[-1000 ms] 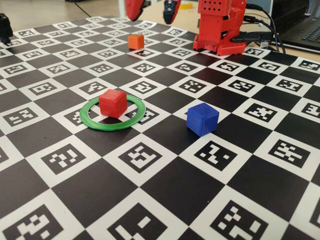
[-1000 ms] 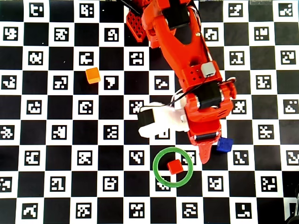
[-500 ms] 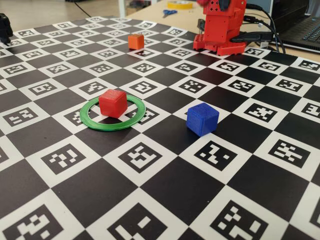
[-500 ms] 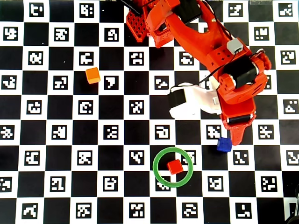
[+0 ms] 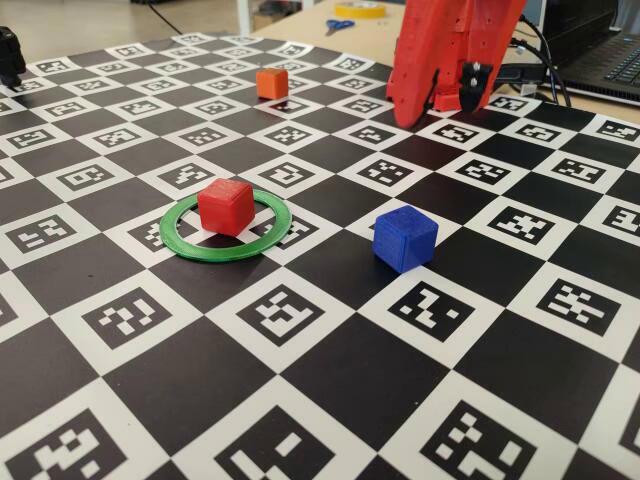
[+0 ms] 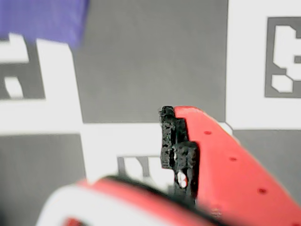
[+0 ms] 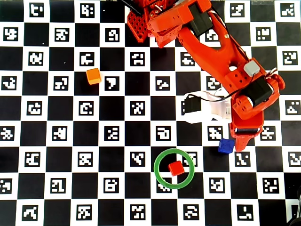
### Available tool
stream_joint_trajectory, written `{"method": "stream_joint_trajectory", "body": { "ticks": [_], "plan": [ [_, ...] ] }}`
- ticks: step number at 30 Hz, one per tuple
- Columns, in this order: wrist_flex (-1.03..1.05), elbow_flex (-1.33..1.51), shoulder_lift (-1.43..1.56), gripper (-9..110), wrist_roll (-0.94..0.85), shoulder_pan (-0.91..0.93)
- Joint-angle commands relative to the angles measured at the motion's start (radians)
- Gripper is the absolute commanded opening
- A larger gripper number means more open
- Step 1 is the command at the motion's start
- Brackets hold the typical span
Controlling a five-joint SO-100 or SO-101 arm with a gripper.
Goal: Grab the red cube then put it in the green circle then put the blue cube on top and finally the orange cube on top
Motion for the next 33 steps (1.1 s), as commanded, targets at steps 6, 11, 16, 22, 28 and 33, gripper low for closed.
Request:
{"method": "stream_joint_trajectory", "body": {
  "ticks": [6,11,16,22,28,33],
  "plan": [
    [-0.043,-0.078,-0.054,39,0.044,0.02],
    [-0.075,-0.078,-0.087,39,0.06,0.012],
    [-0.103,-0.083,-0.117,39,0.066,0.009],
    [-0.137,-0.087,-0.163,39,0.074,0.017],
    [-0.163,-0.097,-0.184,39,0.084,0.02],
    [-0.166,-0.115,-0.196,38,0.078,0.021]
  ]
}}
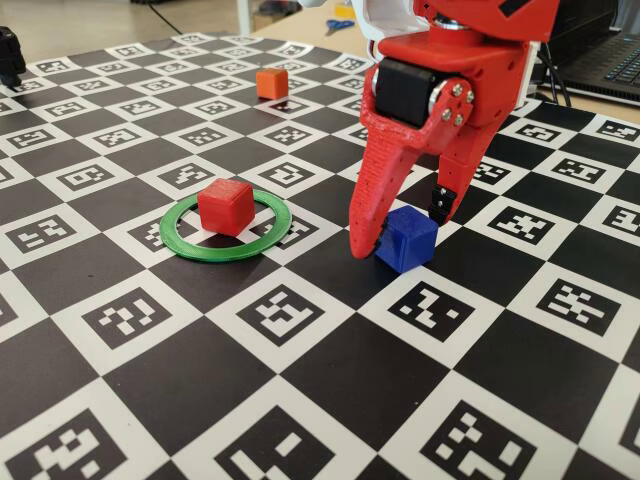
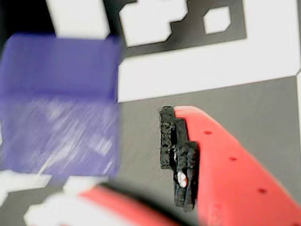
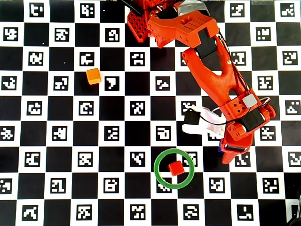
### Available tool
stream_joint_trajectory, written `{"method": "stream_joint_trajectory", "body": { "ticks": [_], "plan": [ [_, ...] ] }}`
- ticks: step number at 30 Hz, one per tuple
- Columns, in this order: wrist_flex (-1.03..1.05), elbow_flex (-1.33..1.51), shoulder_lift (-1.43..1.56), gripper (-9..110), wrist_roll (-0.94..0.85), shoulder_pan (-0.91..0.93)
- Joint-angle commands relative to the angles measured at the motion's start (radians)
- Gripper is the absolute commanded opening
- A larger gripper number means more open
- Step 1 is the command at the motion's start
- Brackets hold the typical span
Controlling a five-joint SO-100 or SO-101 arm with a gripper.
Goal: Grab the red cube then put it in the green circle then put the blue cube on top and finally the orange cube on top
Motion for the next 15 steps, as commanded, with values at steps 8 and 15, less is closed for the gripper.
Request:
{"method": "stream_joint_trajectory", "body": {
  "ticks": [8,15],
  "plan": [
    [-0.014,-0.083,0.014,36,-0.003,0.017],
    [-0.018,-0.083,0.003,34,-0.008,0.02]
  ]
}}
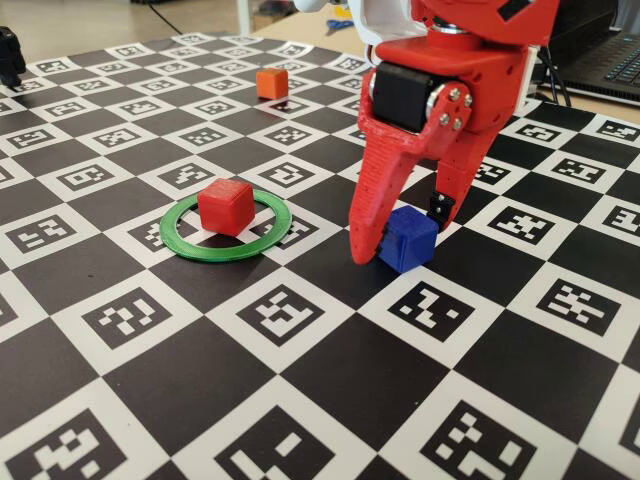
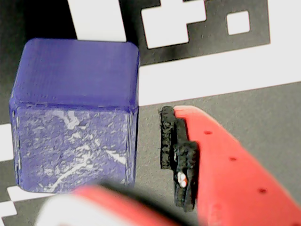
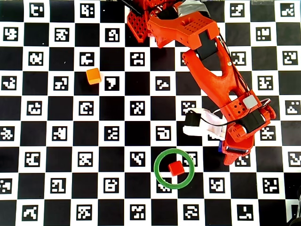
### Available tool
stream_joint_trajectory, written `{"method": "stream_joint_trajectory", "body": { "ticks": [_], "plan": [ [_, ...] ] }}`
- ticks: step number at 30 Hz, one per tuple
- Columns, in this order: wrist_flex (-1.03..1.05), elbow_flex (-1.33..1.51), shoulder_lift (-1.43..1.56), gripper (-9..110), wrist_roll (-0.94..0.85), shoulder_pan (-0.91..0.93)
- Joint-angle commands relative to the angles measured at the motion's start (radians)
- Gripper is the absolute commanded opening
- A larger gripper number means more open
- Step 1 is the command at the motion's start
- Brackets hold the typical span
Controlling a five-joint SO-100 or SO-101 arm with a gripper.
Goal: Grab the red cube then put it in the green circle then put the blue cube on top and finally the orange cube on top
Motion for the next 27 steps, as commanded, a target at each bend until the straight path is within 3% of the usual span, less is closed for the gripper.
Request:
{"method": "stream_joint_trajectory", "body": {
  "ticks": [1,14,27],
  "plan": [
    [-0.011,-0.075,0.031,33,-0.008,0.009],
    [-0.012,-0.08,0.015,9,-0.011,0.012],
    [0.135,-0.195,0.038,6,-0.186,0.017]
  ]
}}
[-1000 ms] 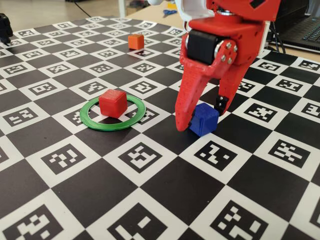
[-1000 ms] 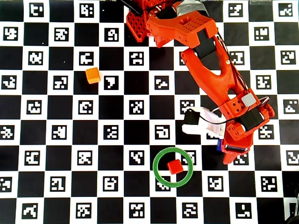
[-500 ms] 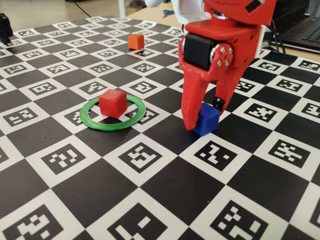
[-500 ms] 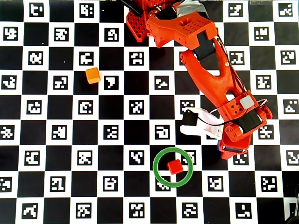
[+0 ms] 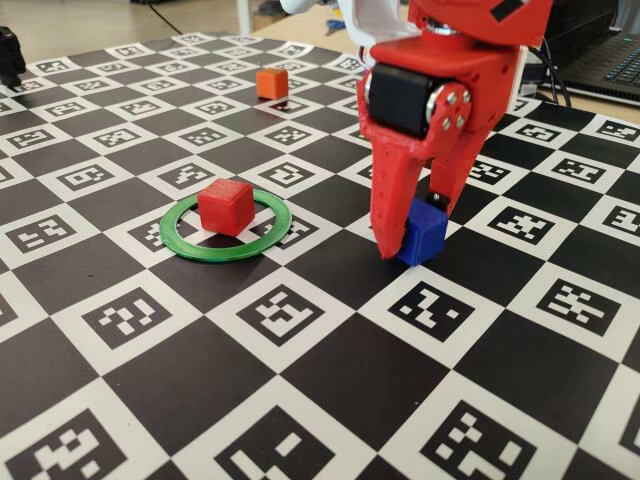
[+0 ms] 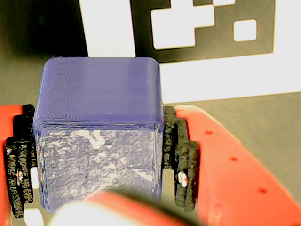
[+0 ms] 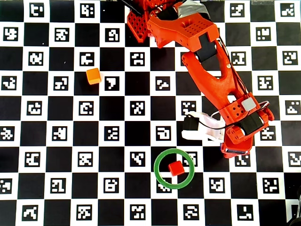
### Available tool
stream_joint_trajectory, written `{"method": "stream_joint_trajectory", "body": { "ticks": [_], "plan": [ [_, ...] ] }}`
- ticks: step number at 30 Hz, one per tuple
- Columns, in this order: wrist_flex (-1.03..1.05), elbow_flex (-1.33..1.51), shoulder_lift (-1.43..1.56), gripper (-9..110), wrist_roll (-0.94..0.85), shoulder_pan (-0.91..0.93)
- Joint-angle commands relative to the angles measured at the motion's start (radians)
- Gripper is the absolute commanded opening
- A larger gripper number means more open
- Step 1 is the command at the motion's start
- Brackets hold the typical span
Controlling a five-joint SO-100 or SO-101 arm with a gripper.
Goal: Grab the red cube then put it in the green circle then put the blue cube on top and finally the orange cube on top
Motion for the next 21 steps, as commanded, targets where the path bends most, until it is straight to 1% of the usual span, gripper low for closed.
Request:
{"method": "stream_joint_trajectory", "body": {
  "ticks": [1,8,14,21],
  "plan": [
    [0.066,-0.11,0.069,6,-0.06,0.015],
    [0.175,-0.112,0.149,5,-0.207,0.041],
    [0.255,-0.084,0.219,5,-0.264,0.098],
    [0.265,0.021,0.331,4,-0.325,0.202]
  ]
}}
